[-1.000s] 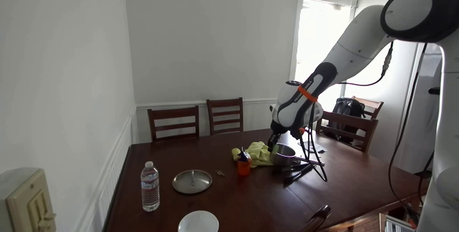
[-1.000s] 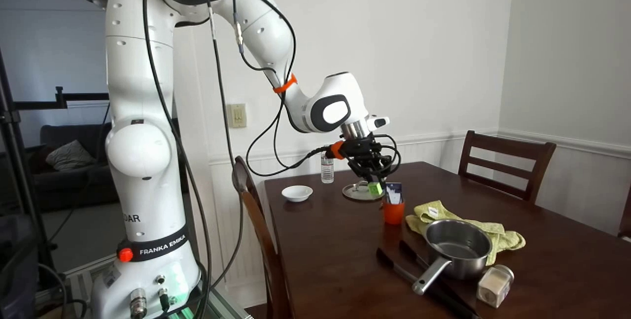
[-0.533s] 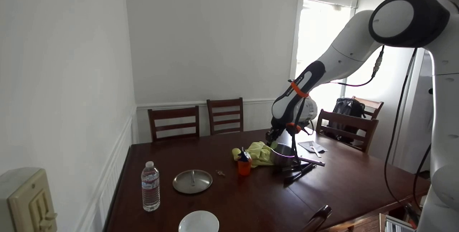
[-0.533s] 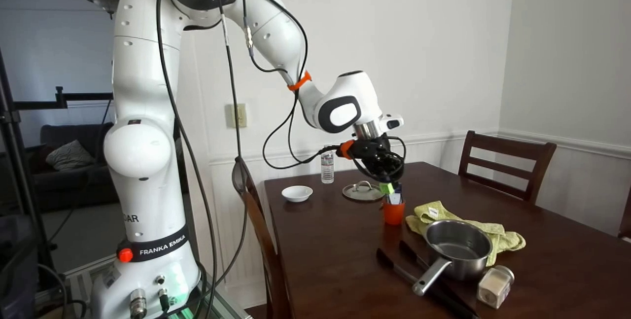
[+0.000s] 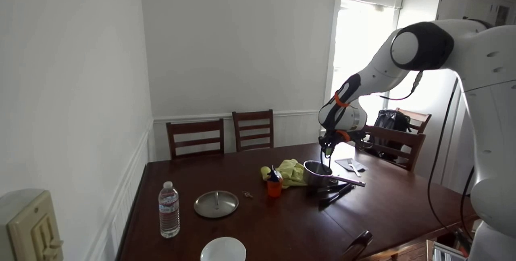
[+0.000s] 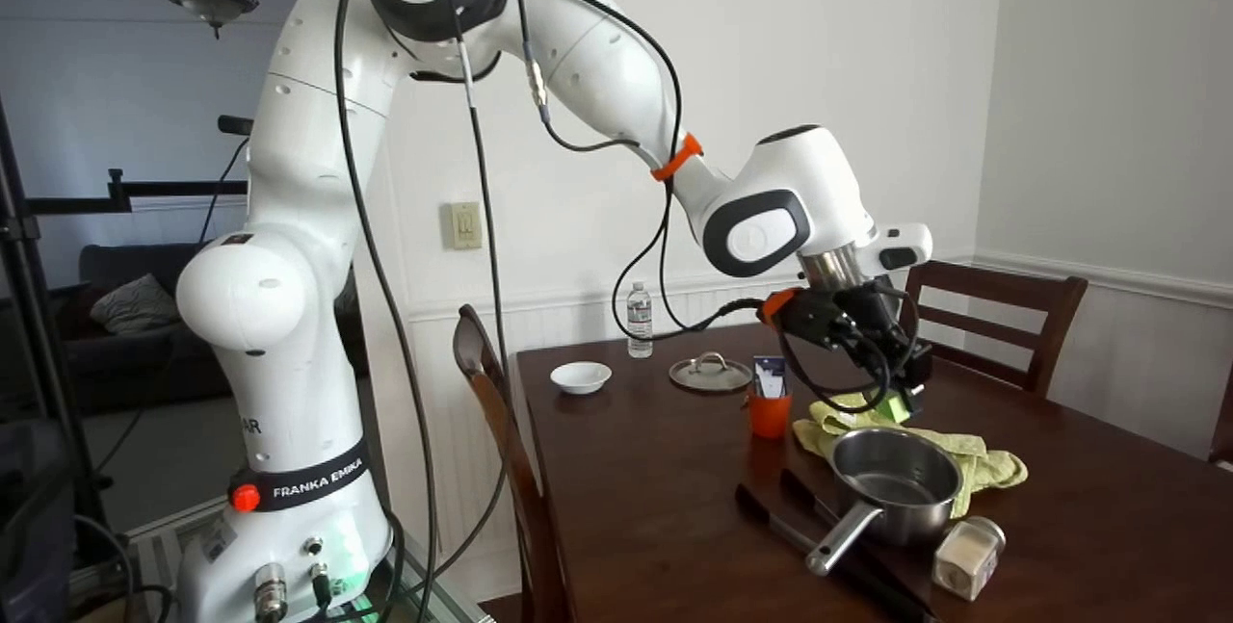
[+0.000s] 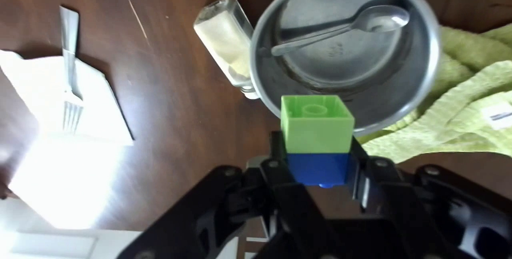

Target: Remove the blue and light green block at the same time from the white bowl and put them in the pot

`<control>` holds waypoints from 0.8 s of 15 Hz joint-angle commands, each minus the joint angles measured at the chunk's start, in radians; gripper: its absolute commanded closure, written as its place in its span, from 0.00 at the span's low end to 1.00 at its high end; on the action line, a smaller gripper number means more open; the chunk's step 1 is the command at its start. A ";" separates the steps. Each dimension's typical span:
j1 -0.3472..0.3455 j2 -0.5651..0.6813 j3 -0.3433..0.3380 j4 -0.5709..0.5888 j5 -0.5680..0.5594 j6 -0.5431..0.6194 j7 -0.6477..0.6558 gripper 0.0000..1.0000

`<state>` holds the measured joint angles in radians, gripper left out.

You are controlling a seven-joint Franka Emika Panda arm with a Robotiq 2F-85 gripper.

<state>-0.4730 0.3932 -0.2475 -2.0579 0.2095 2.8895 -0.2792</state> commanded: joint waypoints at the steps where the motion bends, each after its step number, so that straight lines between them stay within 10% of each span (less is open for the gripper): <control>1: -0.011 0.167 -0.037 0.178 -0.012 -0.075 0.166 0.89; 12: -0.029 0.389 0.007 0.506 -0.041 -0.262 0.198 0.89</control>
<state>-0.4848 0.7315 -0.2503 -1.6199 0.2036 2.6815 -0.0933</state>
